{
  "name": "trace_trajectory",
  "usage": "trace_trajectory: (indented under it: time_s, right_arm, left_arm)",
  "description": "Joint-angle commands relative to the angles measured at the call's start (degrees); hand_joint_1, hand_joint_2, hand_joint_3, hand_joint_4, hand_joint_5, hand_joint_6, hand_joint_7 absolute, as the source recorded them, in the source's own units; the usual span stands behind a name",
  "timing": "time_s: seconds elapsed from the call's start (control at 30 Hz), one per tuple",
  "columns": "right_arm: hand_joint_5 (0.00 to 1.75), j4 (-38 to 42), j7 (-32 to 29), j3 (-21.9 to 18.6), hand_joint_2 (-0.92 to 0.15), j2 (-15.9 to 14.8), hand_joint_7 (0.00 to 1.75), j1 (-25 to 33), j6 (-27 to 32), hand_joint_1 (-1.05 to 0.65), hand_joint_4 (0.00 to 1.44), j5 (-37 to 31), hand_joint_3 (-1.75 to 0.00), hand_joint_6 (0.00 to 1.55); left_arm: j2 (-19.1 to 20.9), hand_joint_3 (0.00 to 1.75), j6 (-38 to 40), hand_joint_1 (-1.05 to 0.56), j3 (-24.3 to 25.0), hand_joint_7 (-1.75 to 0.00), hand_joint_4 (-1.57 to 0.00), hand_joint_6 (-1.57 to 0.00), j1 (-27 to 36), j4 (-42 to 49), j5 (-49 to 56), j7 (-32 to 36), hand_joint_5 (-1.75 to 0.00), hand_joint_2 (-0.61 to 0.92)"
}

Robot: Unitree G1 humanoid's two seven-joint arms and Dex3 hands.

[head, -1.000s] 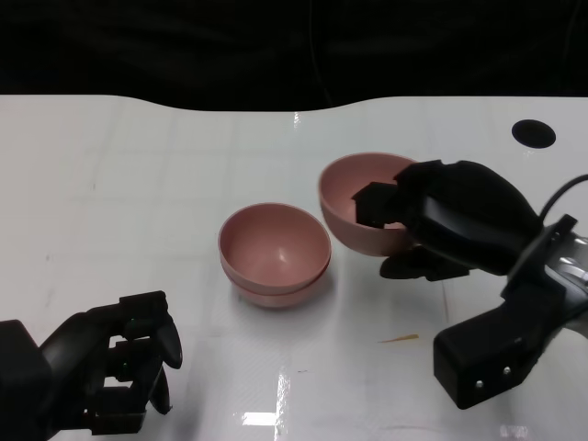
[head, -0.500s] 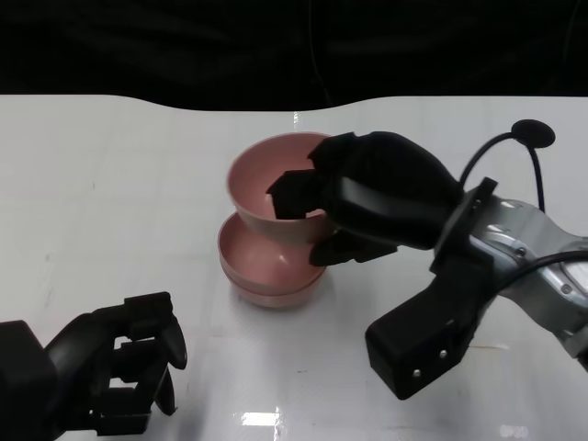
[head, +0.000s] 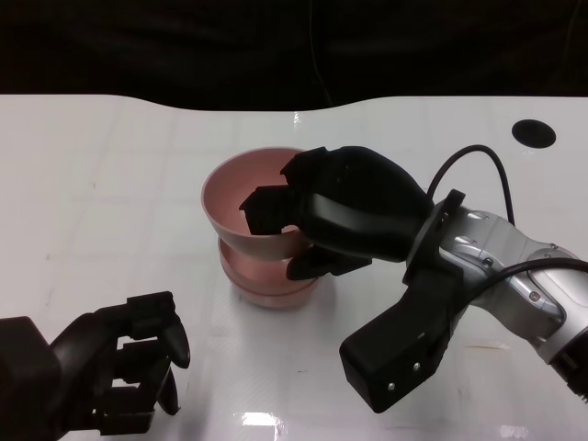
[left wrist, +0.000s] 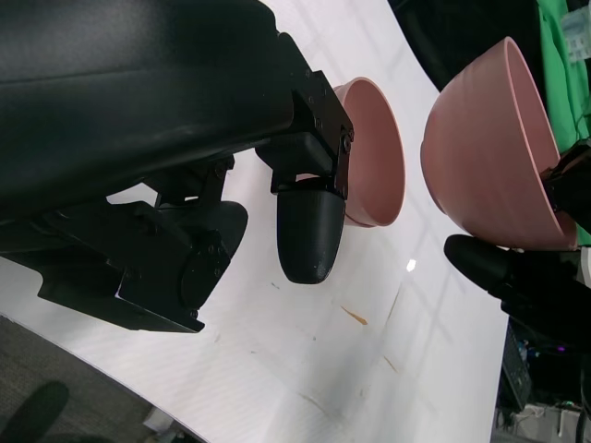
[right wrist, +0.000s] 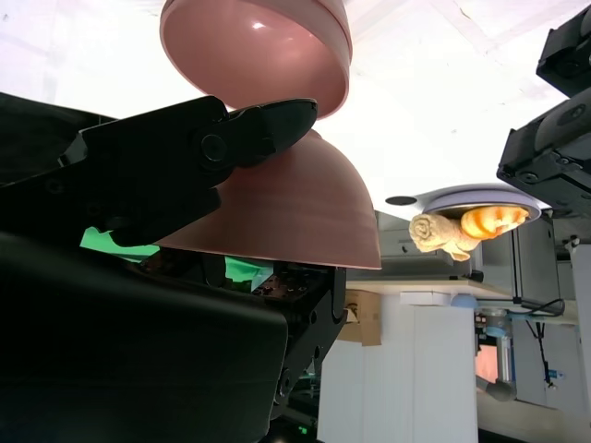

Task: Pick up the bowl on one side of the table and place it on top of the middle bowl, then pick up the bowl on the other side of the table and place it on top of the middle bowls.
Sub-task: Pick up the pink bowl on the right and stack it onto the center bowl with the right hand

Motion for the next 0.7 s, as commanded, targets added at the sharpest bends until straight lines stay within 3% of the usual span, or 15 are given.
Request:
trace_trajectory:
  time_s: [0.03,0.3,0.37,0.57,0.63,0.7]
  right_arm:
    - [1.75,1.2,-1.1,0.3,-0.87,0.0,1.58,0.1,-0.3,-0.22,0.89,0.0,-0.08,0.63]
    - [1.75,5.3,-4.2,1.1,-0.92,0.3,1.24,-0.1,-1.2,-0.25,0.87,-1.0,-0.09,0.73]
    - [1.75,6.6,-5.3,1.3,-0.92,0.4,1.37,-0.3,-1.6,-0.24,0.87,-1.2,-0.11,0.69]
    - [1.75,10.0,-7.1,2.2,-0.92,0.9,1.42,-1.0,-2.1,-0.24,0.85,-1.9,-0.13,0.64]
    - [1.75,11.6,-8.4,2.7,-0.92,1.3,1.61,-1.2,-2.3,-0.24,0.85,-2.3,-0.14,0.59]
    - [1.75,13.1,-9.6,3.1,-0.92,1.6,1.65,-1.5,-2.5,-0.24,0.86,-2.7,-0.15,0.57]
  left_arm:
    - [0.7,1.13,0.1,0.28,0.3,-1.75,-0.72,-0.61,0.6,-0.6,-0.1,0.2,-1.75,0.75]
    - [0.5,1.16,-0.9,0.29,0.1,-1.75,-0.73,-0.63,0.6,-0.2,0.3,0.3,-1.75,0.74]
    - [0.5,1.16,-0.4,0.29,0.1,-1.75,-0.73,-0.63,0.7,-0.4,0.2,0.4,-1.75,0.73]
    - [0.4,1.15,0.9,0.27,-0.1,-1.75,-0.73,-0.63,0.7,-1.1,0.1,0.7,-1.75,0.74]
    - [0.4,1.14,1.3,0.27,-0.2,-1.75,-0.73,-0.63,0.8,-1.6,0.3,1.0,-1.75,0.74]
    - [0.3,1.14,1.9,0.27,-0.3,-1.75,-0.73,-0.63,0.9,-2.1,0.2,1.1,-1.75,0.75]
